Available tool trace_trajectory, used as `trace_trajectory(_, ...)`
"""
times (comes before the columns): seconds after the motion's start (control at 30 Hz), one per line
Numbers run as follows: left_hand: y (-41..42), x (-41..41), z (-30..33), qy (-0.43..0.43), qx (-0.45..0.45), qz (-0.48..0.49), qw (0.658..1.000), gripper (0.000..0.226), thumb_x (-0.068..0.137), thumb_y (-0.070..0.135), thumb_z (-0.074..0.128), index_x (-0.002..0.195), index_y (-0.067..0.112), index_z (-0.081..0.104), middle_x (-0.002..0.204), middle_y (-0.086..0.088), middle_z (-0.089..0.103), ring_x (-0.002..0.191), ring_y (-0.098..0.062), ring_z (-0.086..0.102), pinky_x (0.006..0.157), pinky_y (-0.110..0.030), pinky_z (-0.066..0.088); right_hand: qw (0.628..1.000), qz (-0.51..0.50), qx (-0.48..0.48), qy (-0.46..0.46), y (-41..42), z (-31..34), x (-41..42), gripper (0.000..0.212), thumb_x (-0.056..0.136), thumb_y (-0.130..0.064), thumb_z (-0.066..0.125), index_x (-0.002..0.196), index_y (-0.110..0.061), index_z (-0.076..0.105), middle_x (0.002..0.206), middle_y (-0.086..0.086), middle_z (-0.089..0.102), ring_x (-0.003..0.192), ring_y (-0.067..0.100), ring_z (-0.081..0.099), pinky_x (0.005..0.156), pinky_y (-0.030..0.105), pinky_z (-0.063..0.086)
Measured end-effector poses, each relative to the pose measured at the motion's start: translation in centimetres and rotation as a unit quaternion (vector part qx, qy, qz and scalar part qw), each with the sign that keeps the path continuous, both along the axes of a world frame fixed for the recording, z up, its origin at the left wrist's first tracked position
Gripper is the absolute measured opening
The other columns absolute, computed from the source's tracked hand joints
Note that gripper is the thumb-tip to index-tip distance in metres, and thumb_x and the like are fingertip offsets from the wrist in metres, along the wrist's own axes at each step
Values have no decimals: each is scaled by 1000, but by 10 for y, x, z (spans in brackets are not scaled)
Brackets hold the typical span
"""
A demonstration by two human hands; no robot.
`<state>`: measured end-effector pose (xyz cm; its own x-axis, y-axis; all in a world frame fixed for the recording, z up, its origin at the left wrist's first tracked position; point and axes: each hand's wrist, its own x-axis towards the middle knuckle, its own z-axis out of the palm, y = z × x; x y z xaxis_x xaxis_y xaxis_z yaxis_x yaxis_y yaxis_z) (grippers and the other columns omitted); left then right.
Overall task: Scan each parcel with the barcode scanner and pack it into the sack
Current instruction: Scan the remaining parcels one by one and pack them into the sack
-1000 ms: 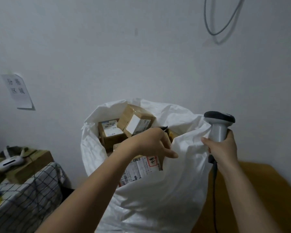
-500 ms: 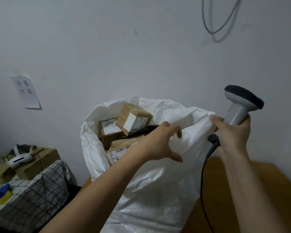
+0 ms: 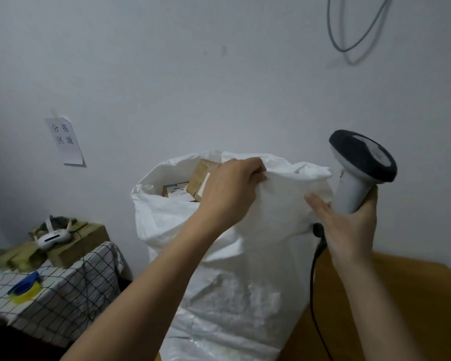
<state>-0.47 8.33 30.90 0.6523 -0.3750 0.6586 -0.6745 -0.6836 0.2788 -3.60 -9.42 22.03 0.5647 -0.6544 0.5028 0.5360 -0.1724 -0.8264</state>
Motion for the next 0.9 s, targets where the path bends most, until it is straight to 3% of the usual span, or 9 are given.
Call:
trace_trajectory(0.1,2,1,5,23,-52,-43,997,13,95,11,58,92,12,70,81,1,69,82,-18,58,74,-37,45,995,70,-64,-8,16,1,-2,78,57,-42,87,123,-25,51,80,-14,64,65,3,63,62,13,52)
trace_trajectory(0.2,5,1,6,47,-81,-96,991,12,92,10,63,93,10,75,81,5,68,81,-7,57,71,-21,45,987,124,-99,26,28,7,6,76,58,-37,89,124,-31,52,106,-8,66,91,8,66,73,27,58)
trace_trajectory(0.3,18,7,-1,72,-122,-96,985,9,89,19,70,86,15,77,83,7,73,78,-4,63,72,-18,48,990,90,-96,45,32,8,18,61,65,-31,89,108,-48,49,105,-12,62,92,6,63,77,37,58)
trace_trajectory(0.4,56,31,1,42,-275,-29,960,11,89,24,70,87,15,75,90,1,72,85,-10,65,78,-22,50,995,29,-83,46,33,6,24,64,68,-29,87,116,-47,48,110,-20,59,94,-5,60,81,27,51)
trace_trajectory(0.5,104,72,-8,53,-332,154,929,31,91,32,63,119,19,63,123,-4,58,116,-23,53,102,-41,43,996,-11,-78,52,40,3,29,71,72,-28,85,130,-32,44,118,-10,58,97,2,59,87,30,50)
trace_trajectory(0.6,145,109,-36,180,-329,303,876,77,84,45,68,144,15,31,148,-12,27,134,-36,28,109,-50,26,995,-47,-70,58,54,1,35,70,74,-25,84,132,-26,44,121,-1,58,102,19,61,91,46,54)
trace_trajectory(0.7,172,137,-66,296,-365,338,815,109,74,52,77,150,9,12,149,-20,21,134,-39,26,108,-52,30,994,-79,-50,61,65,2,42,70,74,-22,84,132,-24,44,120,0,58,102,22,60,89,54,54)
trace_trajectory(0.83,199,170,-90,421,-517,261,698,101,70,51,81,142,4,28,143,-17,39,127,-39,43,99,-50,44,989,-121,-39,75,70,1,49,71,74,-21,85,131,-20,43,120,2,56,103,26,59,88,56,53)
trace_trajectory(0.9,208,179,-98,482,-526,223,664,85,74,47,77,137,4,38,135,-15,48,116,-42,54,88,-50,49,987,-136,-35,79,71,1,51,74,73,-22,85,133,-20,42,124,2,55,107,26,57,91,51,53)
